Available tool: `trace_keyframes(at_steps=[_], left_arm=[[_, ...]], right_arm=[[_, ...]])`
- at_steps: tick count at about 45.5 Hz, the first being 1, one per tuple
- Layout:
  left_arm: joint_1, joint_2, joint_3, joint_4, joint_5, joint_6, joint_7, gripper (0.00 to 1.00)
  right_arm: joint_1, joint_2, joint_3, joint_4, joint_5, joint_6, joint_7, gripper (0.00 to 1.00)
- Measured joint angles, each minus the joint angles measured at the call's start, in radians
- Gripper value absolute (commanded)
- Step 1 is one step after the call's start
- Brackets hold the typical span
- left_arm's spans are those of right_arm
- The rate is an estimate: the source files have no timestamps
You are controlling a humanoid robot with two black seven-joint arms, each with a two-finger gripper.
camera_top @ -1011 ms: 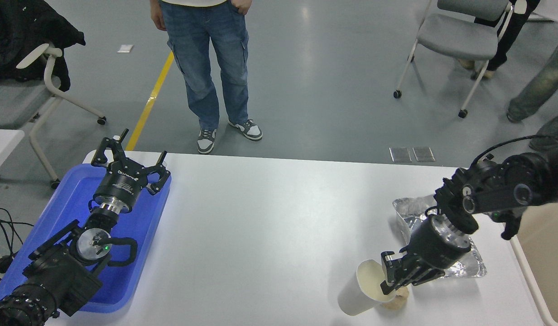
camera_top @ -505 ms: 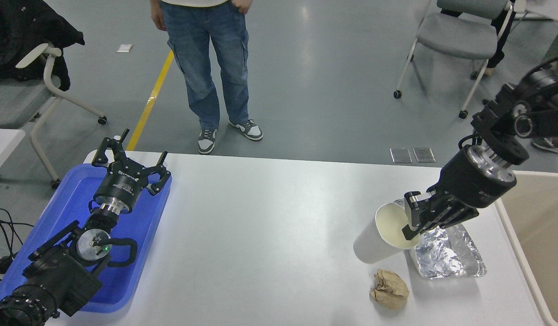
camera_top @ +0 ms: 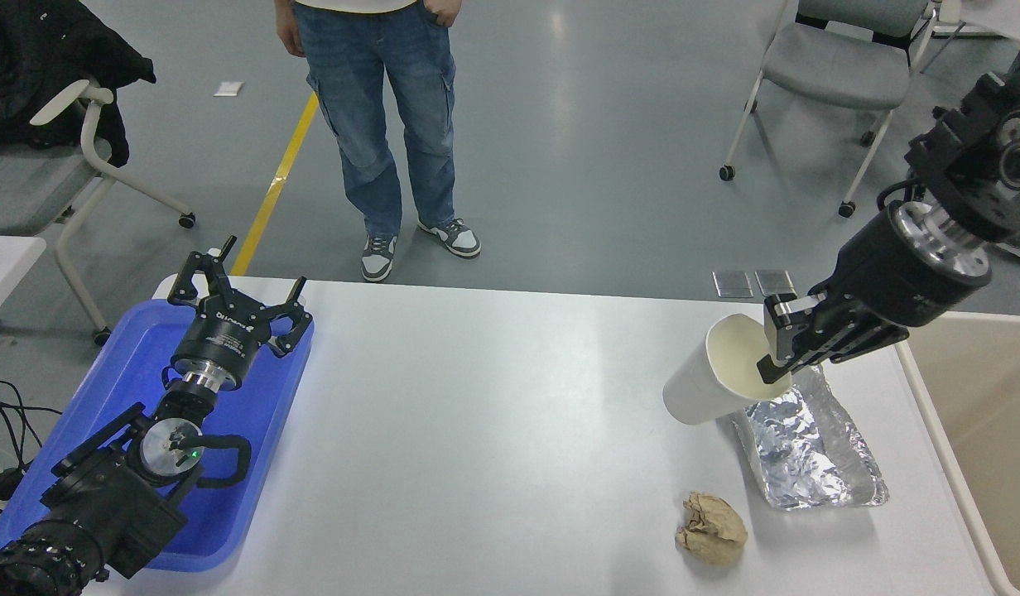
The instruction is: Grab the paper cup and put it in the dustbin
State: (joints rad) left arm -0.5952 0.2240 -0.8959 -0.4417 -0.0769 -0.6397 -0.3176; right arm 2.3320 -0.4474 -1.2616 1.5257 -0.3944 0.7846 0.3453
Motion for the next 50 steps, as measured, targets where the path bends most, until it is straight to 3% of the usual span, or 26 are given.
trace_keyframes(at_steps=[26,50], left_arm=[[0.000,0.000,0.000,0.000,0.000,0.000,0.000,1.00],[0.000,0.000,0.000,0.000,0.000,0.000,0.000,1.00]], right_arm=[[-0.021,-0.114,-0.219,-0.094,-0.010,0.001,-0.002,0.00],[-0.240,-0.340,-0.292,-0.409,-0.011,0.001,-0.003,0.00]])
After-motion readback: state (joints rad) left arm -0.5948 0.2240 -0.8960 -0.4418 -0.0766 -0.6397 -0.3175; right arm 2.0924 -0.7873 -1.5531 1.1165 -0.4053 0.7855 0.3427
